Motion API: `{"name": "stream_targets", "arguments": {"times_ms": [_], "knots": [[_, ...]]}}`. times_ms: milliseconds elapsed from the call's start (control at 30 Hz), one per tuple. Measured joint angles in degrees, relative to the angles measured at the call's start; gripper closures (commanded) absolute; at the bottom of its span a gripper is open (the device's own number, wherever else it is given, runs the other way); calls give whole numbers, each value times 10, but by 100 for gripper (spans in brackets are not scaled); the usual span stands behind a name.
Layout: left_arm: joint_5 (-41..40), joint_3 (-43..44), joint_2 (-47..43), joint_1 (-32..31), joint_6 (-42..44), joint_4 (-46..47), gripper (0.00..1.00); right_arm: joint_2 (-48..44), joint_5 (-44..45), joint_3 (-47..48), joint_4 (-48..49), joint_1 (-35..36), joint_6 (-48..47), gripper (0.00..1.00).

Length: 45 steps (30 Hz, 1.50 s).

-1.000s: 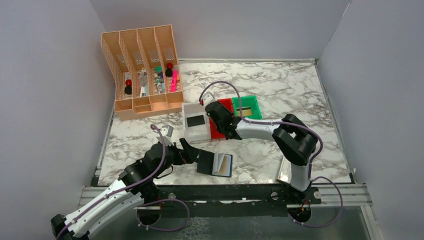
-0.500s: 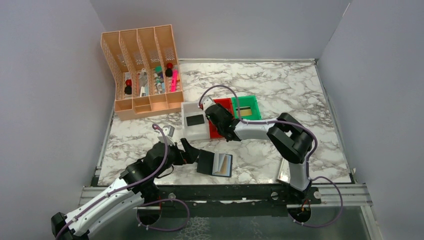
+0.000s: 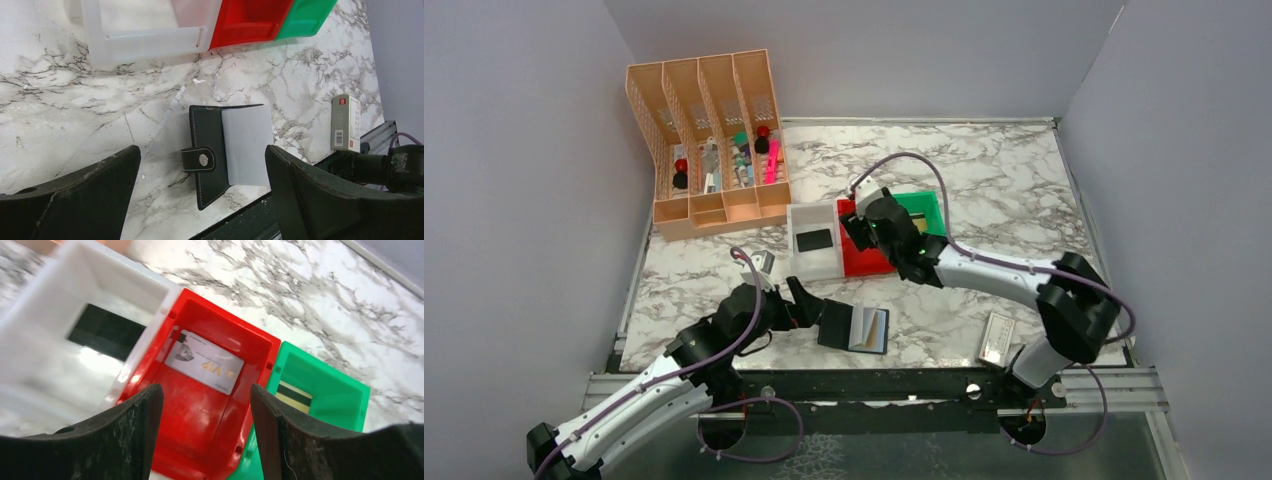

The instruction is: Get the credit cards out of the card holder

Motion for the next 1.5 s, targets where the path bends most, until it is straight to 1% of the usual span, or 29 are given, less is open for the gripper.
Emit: {"name": "stream_targets", "arguments": {"times_ms": [67,167,367,500,600,667,800,867,933,967,1067,1133,1333,1500], "knots": [[3,0,-4,0,-2,0,2,-49,-19,-23,-5,0,35,30],[6,0,-12,0,-7,2,2,-143,-61,-82,-11,0,103,27],[10,0,-22,0,-17,4,2,-334,-171,-245,-5,0,259,26],[16,0,-22,0,-26,6,2,-401,-249,-328,-11,0,346,27],[21,-4,-24,0,-35,8,3,-435,-298,-381,-10,0,404,33],[24,-7,-28,0,-40,10,3,-450,-332,-413,-3,0,438,42],[31,-12,-36,0,-50,14,3,-431,-393,-447,23,0,484,58],[32,-14,-39,0,-52,17,3,-400,-414,-450,40,0,497,64],[32,-15,-39,0,-54,17,4,-360,-430,-450,60,2,506,75],[33,-15,-39,0,-54,18,4,-338,-439,-450,70,4,510,77],[38,-15,-39,0,-58,21,4,-285,-453,-449,97,12,518,78],[44,-16,-39,0,-60,22,4,-266,-451,-442,97,17,517,78],[47,-23,-47,0,-63,25,4,-221,-449,-392,105,23,511,78],[48,-30,-46,0,-63,30,4,-162,-450,-348,115,25,505,77]]}}
